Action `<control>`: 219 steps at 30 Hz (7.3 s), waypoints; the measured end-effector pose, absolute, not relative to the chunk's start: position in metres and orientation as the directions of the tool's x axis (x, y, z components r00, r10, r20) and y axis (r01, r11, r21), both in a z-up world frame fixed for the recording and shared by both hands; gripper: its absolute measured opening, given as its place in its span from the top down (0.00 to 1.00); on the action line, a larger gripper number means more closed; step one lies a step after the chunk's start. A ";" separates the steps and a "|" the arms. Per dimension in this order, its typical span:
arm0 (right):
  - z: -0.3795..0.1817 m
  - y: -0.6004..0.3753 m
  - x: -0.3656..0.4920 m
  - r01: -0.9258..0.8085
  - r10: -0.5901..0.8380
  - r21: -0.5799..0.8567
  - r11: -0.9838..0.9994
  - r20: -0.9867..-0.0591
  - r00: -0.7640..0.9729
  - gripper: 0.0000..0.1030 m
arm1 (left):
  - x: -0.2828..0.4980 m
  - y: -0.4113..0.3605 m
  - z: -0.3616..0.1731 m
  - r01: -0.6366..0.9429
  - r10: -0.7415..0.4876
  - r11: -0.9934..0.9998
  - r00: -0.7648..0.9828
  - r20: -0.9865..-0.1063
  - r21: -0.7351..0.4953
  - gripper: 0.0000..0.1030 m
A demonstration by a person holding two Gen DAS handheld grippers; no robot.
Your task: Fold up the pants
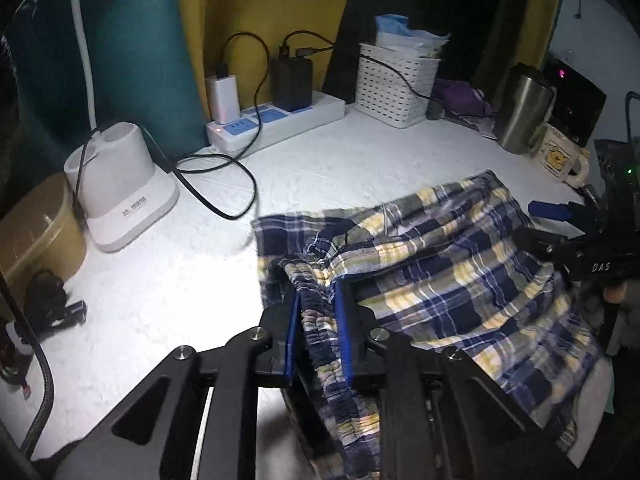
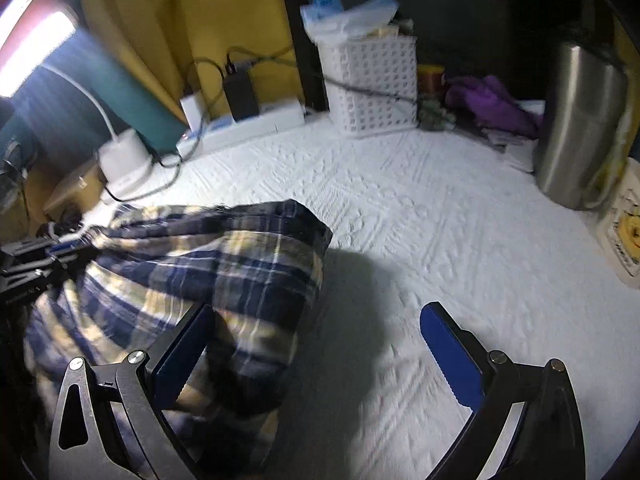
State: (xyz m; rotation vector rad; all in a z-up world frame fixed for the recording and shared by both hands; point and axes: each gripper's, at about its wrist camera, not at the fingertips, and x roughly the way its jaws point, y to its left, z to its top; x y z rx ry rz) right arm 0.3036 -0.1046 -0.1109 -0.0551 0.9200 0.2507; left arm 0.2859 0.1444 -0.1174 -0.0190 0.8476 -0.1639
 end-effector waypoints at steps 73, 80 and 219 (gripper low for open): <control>-0.117 -0.092 0.169 -0.297 0.090 -0.099 0.950 -0.823 0.561 0.37 | 0.209 0.124 -0.136 0.035 -0.097 0.995 0.598 -0.796 -0.094 0.30; -0.115 -0.095 0.152 -0.312 0.086 -0.122 0.942 -0.812 0.577 0.38 | 0.206 0.132 -0.140 0.030 -0.089 0.996 0.598 -0.796 -0.089 0.25; -0.106 -0.066 0.306 -0.394 0.340 0.146 0.907 -0.805 0.486 0.27 | 0.293 0.120 -0.133 0.229 -0.322 0.945 0.553 -0.768 -0.231 0.48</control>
